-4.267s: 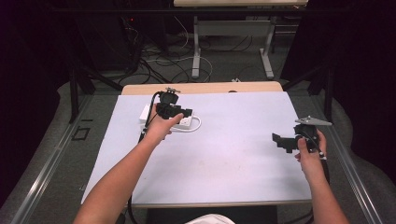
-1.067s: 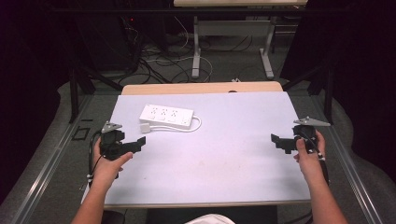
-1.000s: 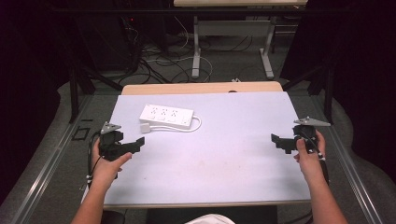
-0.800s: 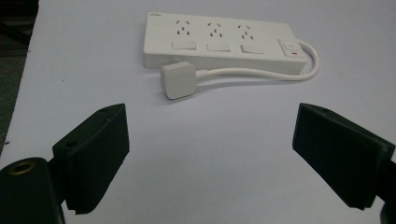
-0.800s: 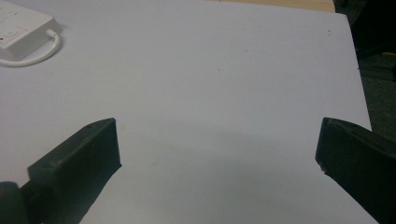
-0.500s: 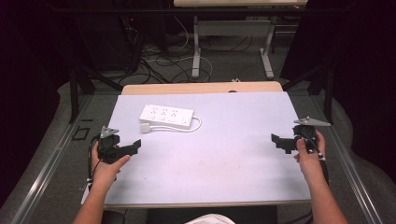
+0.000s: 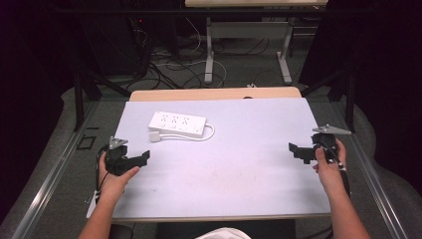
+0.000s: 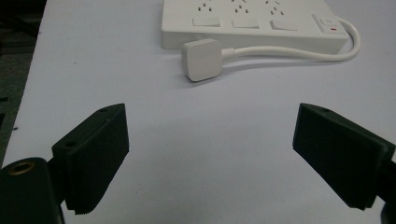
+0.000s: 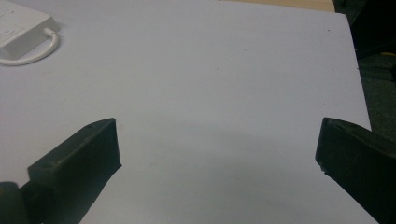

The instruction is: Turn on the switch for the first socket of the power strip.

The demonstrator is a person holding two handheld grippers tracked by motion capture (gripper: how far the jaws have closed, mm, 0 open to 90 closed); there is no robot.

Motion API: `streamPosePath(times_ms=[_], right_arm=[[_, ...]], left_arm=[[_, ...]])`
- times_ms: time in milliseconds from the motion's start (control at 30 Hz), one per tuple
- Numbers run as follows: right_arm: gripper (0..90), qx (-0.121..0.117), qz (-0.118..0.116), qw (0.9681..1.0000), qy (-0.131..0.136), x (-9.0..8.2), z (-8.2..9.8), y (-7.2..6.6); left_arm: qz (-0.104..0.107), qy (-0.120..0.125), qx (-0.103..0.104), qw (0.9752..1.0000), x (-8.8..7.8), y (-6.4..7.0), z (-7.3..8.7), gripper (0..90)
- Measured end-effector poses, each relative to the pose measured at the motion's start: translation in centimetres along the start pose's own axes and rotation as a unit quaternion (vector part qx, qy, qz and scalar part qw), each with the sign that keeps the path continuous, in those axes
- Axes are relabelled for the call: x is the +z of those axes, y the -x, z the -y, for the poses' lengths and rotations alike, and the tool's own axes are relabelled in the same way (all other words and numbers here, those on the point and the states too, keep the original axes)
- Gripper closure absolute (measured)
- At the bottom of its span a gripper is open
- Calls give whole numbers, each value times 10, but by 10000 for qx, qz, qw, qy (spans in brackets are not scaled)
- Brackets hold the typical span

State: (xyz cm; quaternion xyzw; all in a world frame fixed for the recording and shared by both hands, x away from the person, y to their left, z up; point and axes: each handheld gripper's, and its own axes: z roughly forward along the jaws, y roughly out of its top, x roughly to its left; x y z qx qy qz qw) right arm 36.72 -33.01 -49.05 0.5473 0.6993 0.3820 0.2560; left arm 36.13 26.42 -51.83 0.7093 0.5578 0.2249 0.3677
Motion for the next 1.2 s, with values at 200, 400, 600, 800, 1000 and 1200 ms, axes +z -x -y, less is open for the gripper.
streamPosePath(times_ms=[200,400,600,800,1000,1200], right_arm=[[0,41,34,10000,-51,2,3,3],[0,64,-23,10000,-28,1,3,0],[0,48,-6,10000,11,2,2,0],[0,45,-58,10000,-54,4,2,-1],[0,56,-44,10000,-62,5,3,0],[0,53,-39,9999,-77,5,3,2]], left_arm=[[-10,-95,138,9999,3,3,2,104],[-18,-30,168,9999,2,7,3,95],[-21,-83,198,9998,2,7,4,84],[-23,-83,178,9998,3,4,6,76],[-12,-78,120,9999,6,3,7,59],[-8,-115,61,9999,8,2,7,36]])
